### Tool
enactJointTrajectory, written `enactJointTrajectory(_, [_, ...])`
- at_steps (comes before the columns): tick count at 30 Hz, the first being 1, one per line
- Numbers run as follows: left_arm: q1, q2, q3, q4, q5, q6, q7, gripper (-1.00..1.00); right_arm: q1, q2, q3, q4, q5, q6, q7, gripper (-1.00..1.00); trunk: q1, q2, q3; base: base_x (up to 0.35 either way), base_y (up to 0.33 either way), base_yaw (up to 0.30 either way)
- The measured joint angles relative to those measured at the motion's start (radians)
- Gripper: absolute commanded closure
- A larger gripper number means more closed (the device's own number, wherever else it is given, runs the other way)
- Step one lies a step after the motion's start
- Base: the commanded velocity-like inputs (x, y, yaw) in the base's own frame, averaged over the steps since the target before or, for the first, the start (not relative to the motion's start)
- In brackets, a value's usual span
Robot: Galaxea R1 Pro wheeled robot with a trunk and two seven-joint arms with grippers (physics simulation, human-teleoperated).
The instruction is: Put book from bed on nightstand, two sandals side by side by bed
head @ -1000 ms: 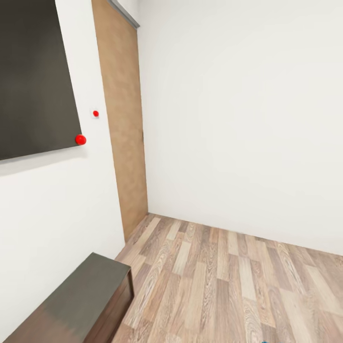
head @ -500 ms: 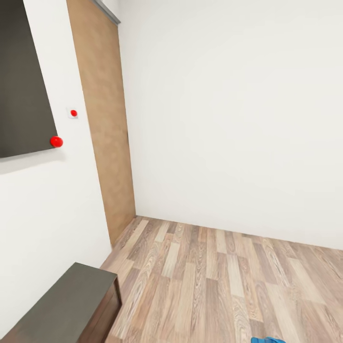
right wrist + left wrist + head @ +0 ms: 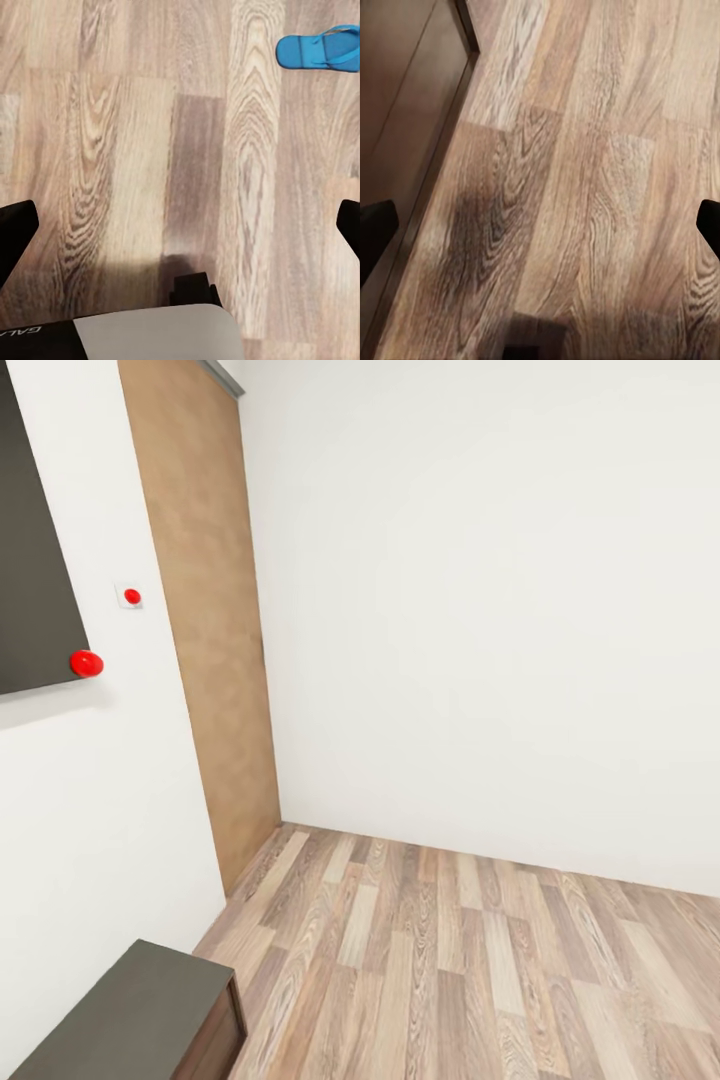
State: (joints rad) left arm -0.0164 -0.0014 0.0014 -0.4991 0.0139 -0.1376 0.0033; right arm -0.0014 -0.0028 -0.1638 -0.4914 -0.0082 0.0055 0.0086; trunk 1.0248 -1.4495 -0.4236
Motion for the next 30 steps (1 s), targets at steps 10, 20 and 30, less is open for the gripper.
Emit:
enactJointTrajectory(10, [0.000,0.000,0.000,0.000,0.000,0.000,0.000,-1.00,0.000,0.000,0.000,0.000,0.000,0.000,0.000,-1.00,0.000,0.000,0.000,0.012,0.000,-0.155])
enactJointTrajectory(20, [0.000,0.000,0.000,0.000,0.000,0.000,0.000,-1.00,0.000,0.000,0.000,0.000,0.000,0.000,0.000,-1.00,0.000,0.000,0.000,0.065,0.000,-0.117])
enactJointTrajectory(30, [0.000,0.000,0.000,0.000,0.000,0.001,0.000,-1.00,0.000,0.000,0.000,0.000,0.001,0.000,0.003,-1.00,0.000,0.000,0.000,0.303,0.000,-0.009])
